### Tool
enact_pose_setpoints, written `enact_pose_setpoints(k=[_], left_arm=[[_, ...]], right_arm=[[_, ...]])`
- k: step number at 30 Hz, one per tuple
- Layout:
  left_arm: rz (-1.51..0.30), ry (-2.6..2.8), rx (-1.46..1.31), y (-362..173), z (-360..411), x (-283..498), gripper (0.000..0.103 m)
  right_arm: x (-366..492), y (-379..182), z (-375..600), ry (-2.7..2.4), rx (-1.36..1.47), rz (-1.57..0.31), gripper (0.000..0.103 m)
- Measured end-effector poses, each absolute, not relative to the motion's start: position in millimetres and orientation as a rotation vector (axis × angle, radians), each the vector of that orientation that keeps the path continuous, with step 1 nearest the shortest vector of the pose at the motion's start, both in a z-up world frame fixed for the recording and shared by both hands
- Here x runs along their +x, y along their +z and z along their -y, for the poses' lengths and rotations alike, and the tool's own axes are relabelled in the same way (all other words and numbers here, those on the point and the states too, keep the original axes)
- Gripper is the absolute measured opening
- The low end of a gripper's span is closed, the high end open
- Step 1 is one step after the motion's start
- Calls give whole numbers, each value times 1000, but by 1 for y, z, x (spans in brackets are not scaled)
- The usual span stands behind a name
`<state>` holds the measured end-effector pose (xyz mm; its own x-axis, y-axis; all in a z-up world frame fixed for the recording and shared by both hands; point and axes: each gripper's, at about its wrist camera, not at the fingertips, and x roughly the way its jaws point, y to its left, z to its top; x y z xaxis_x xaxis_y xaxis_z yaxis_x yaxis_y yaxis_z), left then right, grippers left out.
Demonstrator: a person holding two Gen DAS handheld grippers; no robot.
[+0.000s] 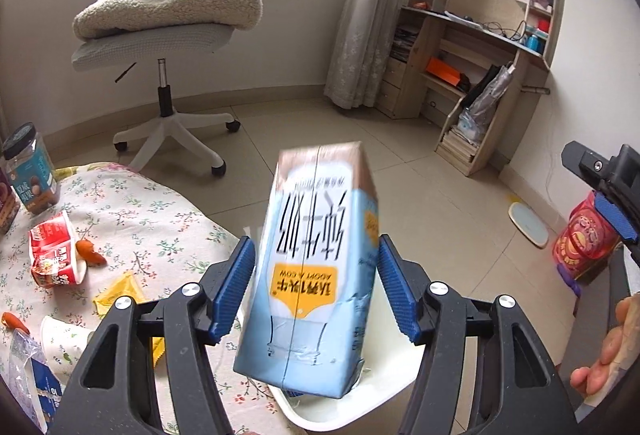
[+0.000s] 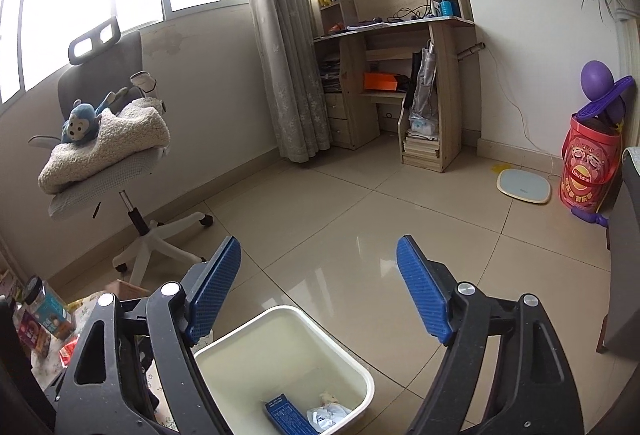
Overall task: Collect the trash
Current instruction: 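Lower the milk carton into the bin and open the left gripper, then grasp the clear plastic bottle with the left gripper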
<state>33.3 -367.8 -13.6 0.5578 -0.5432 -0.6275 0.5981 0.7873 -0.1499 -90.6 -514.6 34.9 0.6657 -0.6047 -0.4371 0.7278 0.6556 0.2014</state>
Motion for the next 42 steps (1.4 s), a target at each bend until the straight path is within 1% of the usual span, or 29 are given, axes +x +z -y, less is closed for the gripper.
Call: enact_pose_setpoints(k=[1, 5, 14, 18, 25, 30, 42], left_arm=[[-724, -682, 78, -15, 371, 35, 77], [-739, -681, 64, -12, 369, 36, 79], [-668, -555, 70, 10, 326, 36, 83], [-637, -498, 48, 19, 295, 36, 88], [-605, -405, 5, 30, 236, 43, 95], [-626, -348, 4, 26, 198, 51, 95], [-733, -174, 45, -9, 107, 76, 95]], right_arm=[[-92, 35, 515, -779, 377, -341, 82], [-97, 38, 511, -793, 363, -297, 96], [-82, 40, 470, -750, 225, -326, 96], [-77, 46, 447, -744, 177, -319, 96], [-54, 42, 400, -695, 99, -402, 96], [-42, 40, 360, -651, 17, -424, 96], [5, 18, 283, -480, -68, -527, 96]])
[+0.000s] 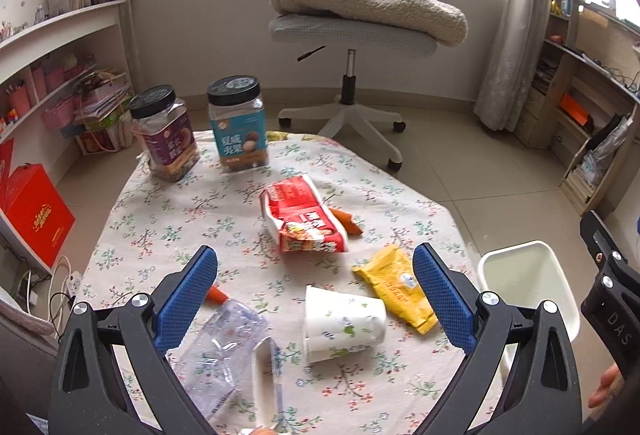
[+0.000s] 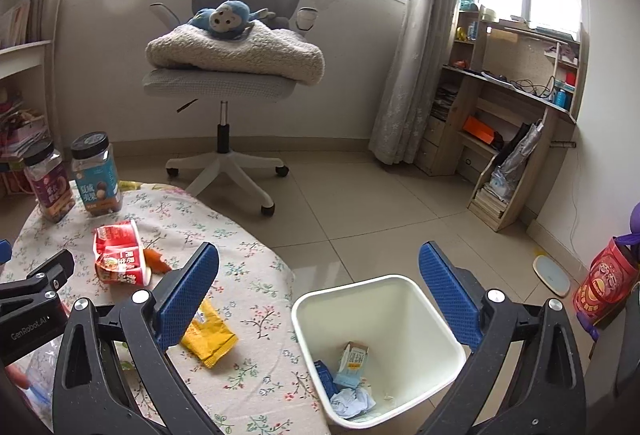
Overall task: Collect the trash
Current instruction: 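Grasp the clear plastic bottle with the left gripper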
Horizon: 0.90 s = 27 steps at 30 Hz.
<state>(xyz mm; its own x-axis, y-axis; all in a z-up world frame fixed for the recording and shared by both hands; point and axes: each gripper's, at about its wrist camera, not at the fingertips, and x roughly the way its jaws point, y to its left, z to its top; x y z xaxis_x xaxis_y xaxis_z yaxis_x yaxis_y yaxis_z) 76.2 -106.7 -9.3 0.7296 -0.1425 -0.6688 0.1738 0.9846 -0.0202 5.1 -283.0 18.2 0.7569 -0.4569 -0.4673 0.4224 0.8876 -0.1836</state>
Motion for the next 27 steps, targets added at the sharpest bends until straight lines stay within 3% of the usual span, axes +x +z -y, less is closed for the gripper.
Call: enact_pose_setpoints(k=[13, 24, 26, 27], left_arm=[[-1066, -154, 292, -69, 31, 111, 95], [-1370, -337, 394, -148, 25, 124, 95], [-1388, -363, 389, -157, 27, 128, 94], [-1389, -376, 383, -159, 27, 130, 87]], right_arm=[[45, -2, 241, -319, -52, -673, 96], [75, -40, 225, -163, 27, -925, 96], [77, -46, 222, -148, 20, -953, 96], [78, -48, 219, -139, 16, -966, 96]])
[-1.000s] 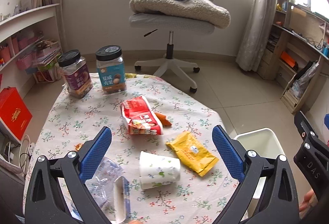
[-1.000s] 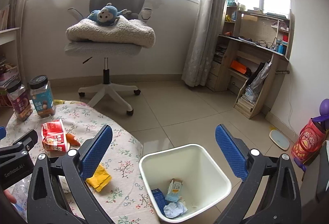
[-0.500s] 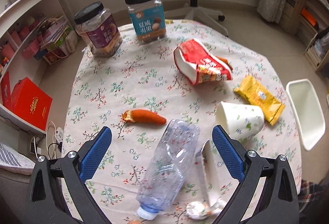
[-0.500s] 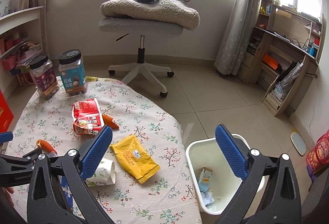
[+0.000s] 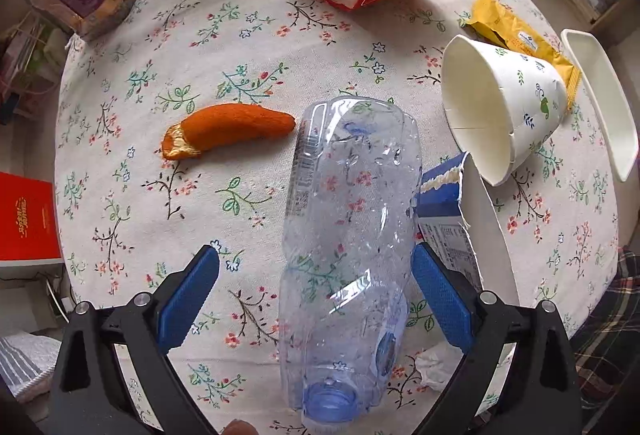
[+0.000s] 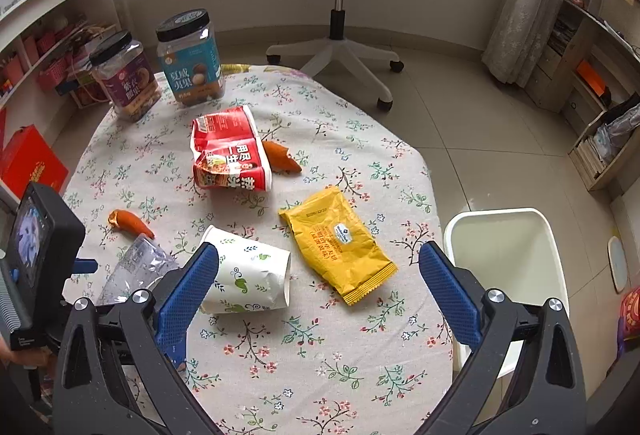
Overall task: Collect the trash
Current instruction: 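Grasp the clear plastic bottle with the left gripper, then grasp the white paper strip with the right gripper while the left lifts the bottle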
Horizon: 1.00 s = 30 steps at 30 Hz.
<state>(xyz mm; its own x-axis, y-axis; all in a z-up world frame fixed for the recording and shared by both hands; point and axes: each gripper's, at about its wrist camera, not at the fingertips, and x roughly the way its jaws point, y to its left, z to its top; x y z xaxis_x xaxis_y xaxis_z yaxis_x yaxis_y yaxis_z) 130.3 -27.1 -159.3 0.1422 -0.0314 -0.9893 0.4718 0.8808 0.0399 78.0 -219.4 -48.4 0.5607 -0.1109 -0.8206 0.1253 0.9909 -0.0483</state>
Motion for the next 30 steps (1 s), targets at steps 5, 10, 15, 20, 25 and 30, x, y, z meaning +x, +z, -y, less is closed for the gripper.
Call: enact_pose_setpoints(k=[5, 10, 15, 20, 25, 30], left_arm=[[-1435, -439, 272, -162, 12, 135, 62], [-1352, -391, 196, -131, -22, 130, 61], [-1231, -313, 62, -92, -68, 122, 62], [-1153, -252, -14, -69, -95, 120, 62], [-1136, -225, -28, -67, -105, 124, 62], [-1096, -208, -32, -65, -109, 125, 62]], right_arm=[[83, -58, 203, -48, 11, -1036, 96], [87, -71, 174, 79, 5, -1118, 96], [90, -91, 134, 184, -10, -1196, 89], [90, -117, 95, 228, -85, -1279, 74], [94, -144, 77, 224, -136, -1349, 43], [100, -137, 72, 265, -68, -1305, 14]])
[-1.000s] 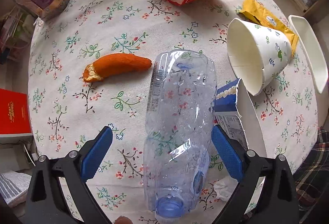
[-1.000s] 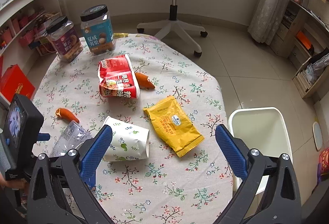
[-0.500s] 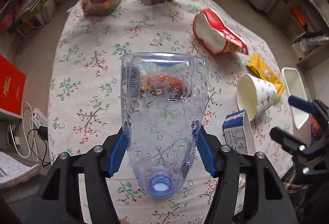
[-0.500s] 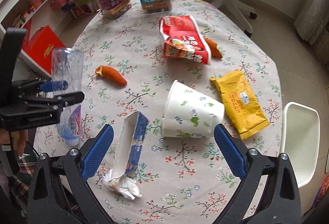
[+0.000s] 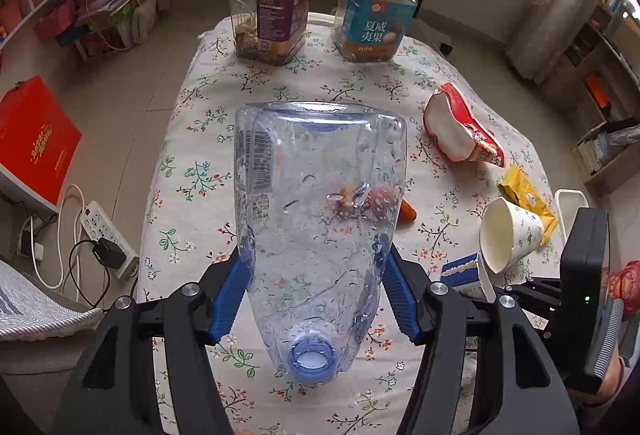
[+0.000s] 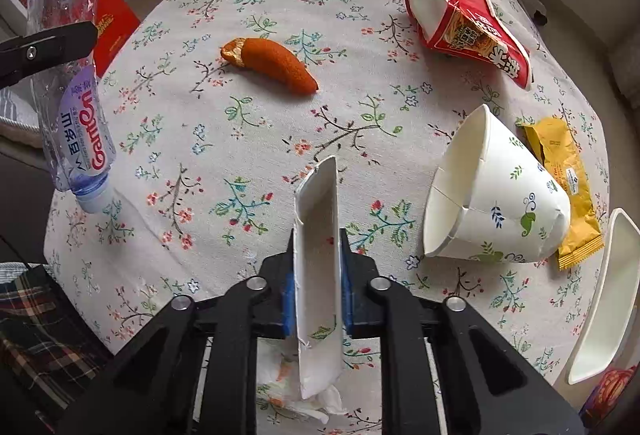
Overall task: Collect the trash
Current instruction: 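Grasp the white paper strip with the right gripper while the left lifts the bottle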
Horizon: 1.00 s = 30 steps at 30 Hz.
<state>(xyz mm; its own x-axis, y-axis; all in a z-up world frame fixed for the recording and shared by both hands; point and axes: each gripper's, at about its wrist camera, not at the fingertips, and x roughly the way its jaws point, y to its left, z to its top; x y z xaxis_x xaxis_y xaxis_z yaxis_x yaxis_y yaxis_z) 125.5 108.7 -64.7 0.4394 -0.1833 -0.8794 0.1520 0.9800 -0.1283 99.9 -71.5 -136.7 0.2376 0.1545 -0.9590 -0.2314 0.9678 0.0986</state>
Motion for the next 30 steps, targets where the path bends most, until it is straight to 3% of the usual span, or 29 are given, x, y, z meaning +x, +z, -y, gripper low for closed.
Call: enact_pose_setpoints(k=[14, 30], left_arm=[[-770, -87, -63, -15, -103, 116, 62], [-504, -3, -68, 26, -61, 89, 62]], right_arm=[[107, -25, 86, 161, -1, -728, 13], [90, 11, 119, 18, -8, -504, 13]])
